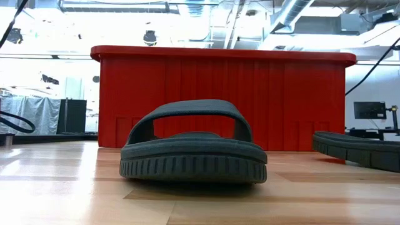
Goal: Pick and place slides into bin
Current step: Put the black slipper into the red bin
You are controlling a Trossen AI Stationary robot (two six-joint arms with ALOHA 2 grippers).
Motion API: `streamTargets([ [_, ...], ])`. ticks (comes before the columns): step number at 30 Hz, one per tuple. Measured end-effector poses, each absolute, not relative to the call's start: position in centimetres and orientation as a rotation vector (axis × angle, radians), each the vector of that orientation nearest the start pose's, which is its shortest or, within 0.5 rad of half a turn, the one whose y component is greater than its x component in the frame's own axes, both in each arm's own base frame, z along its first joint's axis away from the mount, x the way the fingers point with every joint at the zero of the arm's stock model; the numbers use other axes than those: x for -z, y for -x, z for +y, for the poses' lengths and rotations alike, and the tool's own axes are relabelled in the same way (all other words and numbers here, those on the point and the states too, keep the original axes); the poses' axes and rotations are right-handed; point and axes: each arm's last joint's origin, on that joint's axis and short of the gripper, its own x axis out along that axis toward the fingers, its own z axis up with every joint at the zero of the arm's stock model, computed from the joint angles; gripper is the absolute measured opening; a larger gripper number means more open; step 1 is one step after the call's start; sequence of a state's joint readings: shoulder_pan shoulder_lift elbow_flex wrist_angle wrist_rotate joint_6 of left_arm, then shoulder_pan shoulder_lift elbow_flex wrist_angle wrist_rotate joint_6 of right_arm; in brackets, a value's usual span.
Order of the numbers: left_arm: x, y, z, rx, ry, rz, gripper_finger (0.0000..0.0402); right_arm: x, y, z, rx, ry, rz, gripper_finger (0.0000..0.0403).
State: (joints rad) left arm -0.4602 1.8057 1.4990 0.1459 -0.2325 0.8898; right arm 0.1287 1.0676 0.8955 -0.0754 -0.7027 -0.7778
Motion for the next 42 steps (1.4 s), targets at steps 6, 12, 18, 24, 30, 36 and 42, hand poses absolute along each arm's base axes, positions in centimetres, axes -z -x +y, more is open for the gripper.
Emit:
streamTargets([
  [6, -32.8, -38.6, -18.4, 0.266, -0.944, 0.052, 0.003, -33.0, -22.8, 4.7, -0.816, 0.5, 0.007, 0.0058],
  [12, -32.6, -38.6, -18.2, 0.246, -0.953, 0.084, 0.003, -33.0, -22.9, 4.6, -0.759, 0.353, 0.086, 0.0101],
  [18, -32.3, -38.6, -18.1, 0.215, -0.964, 0.122, 0.003, -32.8, -22.6, 4.5, -0.752, 0.289, 0.137, 0.0151],
  [24, -31.8, -38.4, -18.1, 0.185, -0.983, 0.196, 0.003, -32.6, -21.9, 3.9, -0.72, 0.28, 0.199, 0.0208],
  [30, -32.0, -37.3, -18.3, 0.15, -0.991, 0.281, 0.003, -32.7, -20.9, 2.8, -0.597, 0.284, 0.27, 0.0234],
  [36, -33.6, -35.0, -18.2, 0.062, -0.987, 0.349, 0.0029, -32.9, -20.0, 1.3, -0.486, 0.283, 0.303, 0.0227],
  [42, -35.6, -32.5, -18.0, -0.041, -0.991, 0.383, 0.0029, -33.4, -19.3, 0.2, -0.422, 0.28, 0.289, 0.0217],
])
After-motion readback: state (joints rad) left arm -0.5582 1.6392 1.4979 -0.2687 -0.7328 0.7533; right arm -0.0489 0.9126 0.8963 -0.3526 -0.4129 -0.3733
